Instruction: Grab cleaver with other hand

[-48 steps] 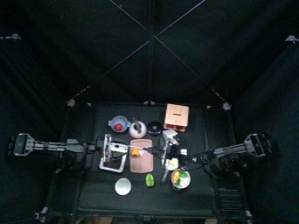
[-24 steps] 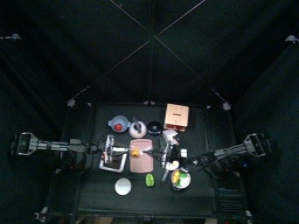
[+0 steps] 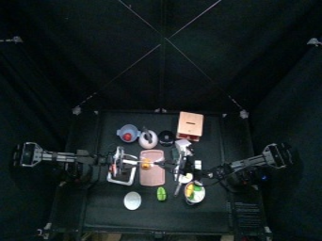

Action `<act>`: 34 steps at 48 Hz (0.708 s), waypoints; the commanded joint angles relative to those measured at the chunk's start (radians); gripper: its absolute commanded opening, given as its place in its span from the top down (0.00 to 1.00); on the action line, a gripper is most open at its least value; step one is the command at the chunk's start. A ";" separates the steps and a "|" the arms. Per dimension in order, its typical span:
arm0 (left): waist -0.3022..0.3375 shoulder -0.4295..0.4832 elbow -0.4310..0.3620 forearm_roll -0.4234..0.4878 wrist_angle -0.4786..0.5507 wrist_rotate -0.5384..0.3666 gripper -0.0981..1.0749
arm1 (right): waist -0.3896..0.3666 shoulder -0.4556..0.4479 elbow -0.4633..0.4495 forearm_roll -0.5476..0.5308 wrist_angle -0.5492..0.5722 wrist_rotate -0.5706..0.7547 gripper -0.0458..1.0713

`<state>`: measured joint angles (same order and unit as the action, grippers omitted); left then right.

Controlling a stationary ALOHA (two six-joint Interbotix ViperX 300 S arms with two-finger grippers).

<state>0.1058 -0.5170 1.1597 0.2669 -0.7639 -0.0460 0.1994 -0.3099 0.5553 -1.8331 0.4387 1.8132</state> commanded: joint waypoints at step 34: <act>0.020 0.003 -0.012 -0.031 -0.067 -0.002 0.35 | 0.025 -0.008 -0.031 -0.031 0.023 0.002 0.48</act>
<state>0.1289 -0.5123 1.1597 0.2286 -0.8207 -0.0506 0.2255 -0.3083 0.5553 -1.8577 0.4541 1.8132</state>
